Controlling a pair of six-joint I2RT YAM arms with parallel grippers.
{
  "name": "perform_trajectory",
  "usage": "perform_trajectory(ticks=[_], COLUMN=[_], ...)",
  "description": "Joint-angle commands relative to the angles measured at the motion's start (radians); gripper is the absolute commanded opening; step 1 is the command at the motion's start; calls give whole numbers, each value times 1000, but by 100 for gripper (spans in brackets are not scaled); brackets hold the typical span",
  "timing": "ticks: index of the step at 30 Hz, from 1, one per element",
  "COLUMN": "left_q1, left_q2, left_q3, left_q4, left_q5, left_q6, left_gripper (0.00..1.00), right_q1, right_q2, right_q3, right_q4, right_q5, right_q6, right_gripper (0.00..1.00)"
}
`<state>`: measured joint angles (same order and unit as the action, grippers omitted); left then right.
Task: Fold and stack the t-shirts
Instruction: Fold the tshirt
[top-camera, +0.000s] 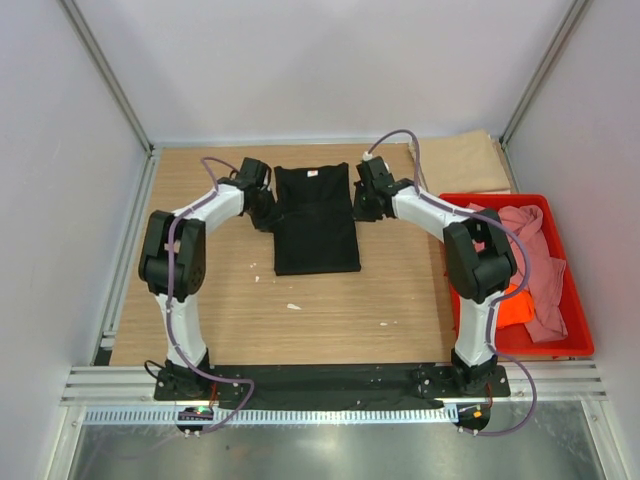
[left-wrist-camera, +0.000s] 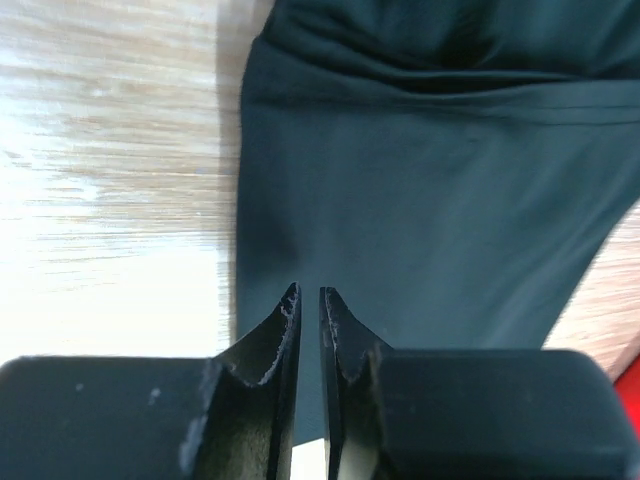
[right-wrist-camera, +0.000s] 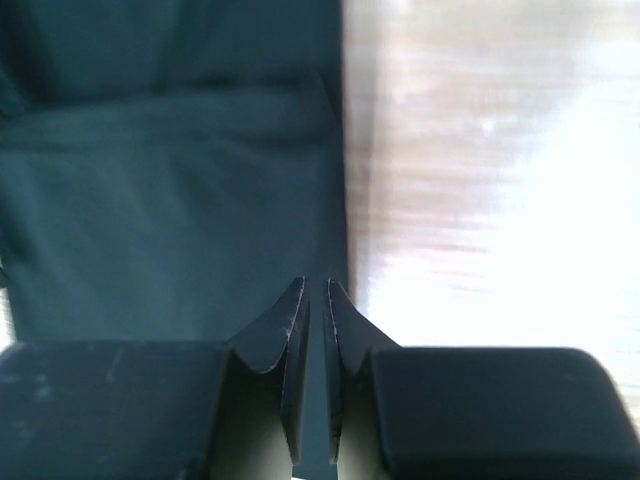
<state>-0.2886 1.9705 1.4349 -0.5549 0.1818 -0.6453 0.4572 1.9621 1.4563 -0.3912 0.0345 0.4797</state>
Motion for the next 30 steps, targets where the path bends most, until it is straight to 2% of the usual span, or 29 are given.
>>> perform_trajectory(ticks=[1,5,8,14,17,22,25,30], left_q1=[0,0,0,0,0,0,0,-3], left_q2=[22,36,5,-120,-215,-356,-378,-354], left_q3=[-4,-16,4,55,-19,-293,-408,-478], left_q4=[27,-7,-60,-206,-198,-45,45,115], left_q5=[25,25,2,-25,-7,115,154,194], left_q6=[15,16,41,93,93,21,-13,-28], left_gripper=[13,14,18,33,38,41,42,42], right_q1=[3,5,5,5,5,5,5,3], right_q2=[-52,-72,-80,-152,-209,-290,-313,-322], right_q3=[-50,-131,-142,-135,-195,-312,-373,-453], right_q4=[44,80,66,-17,-28,0,18,89], right_q5=[-22,-67,-68,-116,-182,-248,-252,-317], right_q6=[22,45,50,24,25,11,2,-3], right_gripper=[16,17,17,27,32,38,37,38])
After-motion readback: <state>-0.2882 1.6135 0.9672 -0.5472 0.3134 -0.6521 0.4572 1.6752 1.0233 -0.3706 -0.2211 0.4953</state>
